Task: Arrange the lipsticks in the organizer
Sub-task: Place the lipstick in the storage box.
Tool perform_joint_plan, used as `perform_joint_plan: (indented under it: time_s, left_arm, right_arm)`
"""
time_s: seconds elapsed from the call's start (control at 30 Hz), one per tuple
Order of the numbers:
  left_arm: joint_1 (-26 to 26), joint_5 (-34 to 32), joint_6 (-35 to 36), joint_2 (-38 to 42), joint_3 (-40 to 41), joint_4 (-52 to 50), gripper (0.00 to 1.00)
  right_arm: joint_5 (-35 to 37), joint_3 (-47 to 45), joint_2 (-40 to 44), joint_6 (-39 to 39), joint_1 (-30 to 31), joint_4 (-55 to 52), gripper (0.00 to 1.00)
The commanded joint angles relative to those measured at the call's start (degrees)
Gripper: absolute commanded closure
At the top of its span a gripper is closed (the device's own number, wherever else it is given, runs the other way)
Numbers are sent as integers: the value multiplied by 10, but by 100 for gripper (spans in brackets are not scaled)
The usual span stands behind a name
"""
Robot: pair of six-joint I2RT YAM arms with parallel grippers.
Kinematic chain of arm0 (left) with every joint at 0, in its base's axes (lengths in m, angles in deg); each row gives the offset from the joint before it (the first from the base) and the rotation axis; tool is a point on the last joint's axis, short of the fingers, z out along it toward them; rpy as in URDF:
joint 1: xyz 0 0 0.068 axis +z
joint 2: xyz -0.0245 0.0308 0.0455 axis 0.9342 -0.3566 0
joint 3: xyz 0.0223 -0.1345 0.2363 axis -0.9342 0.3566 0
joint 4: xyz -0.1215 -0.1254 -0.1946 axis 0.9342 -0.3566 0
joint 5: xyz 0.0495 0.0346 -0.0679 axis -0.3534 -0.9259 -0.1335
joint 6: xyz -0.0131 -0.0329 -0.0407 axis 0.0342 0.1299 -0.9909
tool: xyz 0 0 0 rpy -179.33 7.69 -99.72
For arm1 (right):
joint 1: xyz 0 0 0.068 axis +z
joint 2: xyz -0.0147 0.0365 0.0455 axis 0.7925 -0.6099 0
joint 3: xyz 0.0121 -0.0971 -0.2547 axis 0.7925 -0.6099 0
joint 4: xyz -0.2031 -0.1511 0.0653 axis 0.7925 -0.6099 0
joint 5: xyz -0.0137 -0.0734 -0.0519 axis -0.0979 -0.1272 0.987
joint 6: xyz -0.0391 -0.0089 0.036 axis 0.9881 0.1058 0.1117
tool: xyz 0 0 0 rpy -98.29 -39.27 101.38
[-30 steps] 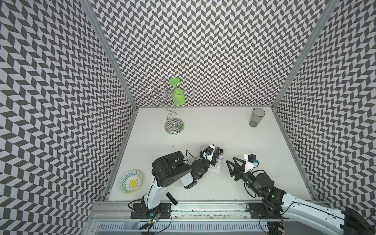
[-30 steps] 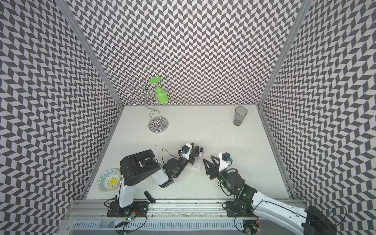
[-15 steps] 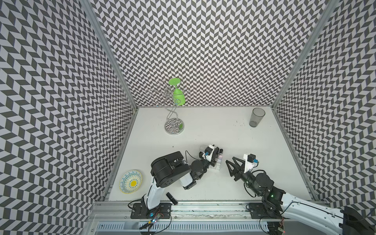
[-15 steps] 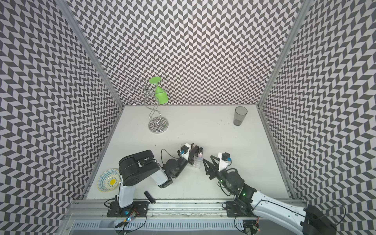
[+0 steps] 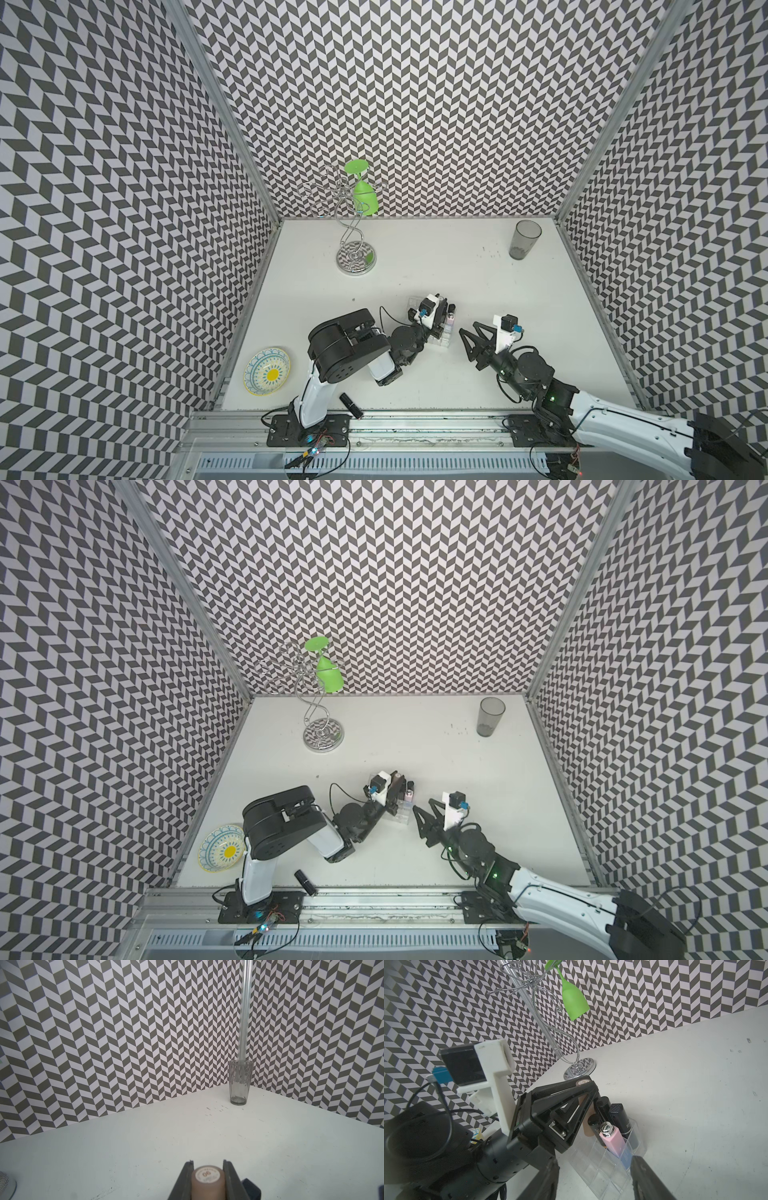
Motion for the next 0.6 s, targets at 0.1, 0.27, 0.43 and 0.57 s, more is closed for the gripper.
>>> perform_joint_plan:
  time_s: [0.1, 0.27, 0.43, 0.57]
  left_arm:
    - [4, -16, -24, -18, -5, 155, 92]
    - [4, -4, -33, -25, -3, 155, 83]
    - [3, -11, -34, -29, 0, 155, 78]
    - [3, -21, -33, -26, 4, 155, 71]
  right_arm:
    - [4, -76, 11, 6, -3, 32, 41]
    - [5, -75, 10, 6, -3, 32, 41]
    - [3, -76, 13, 3, -3, 29, 41]
    - [4, -75, 14, 4, -3, 29, 41]
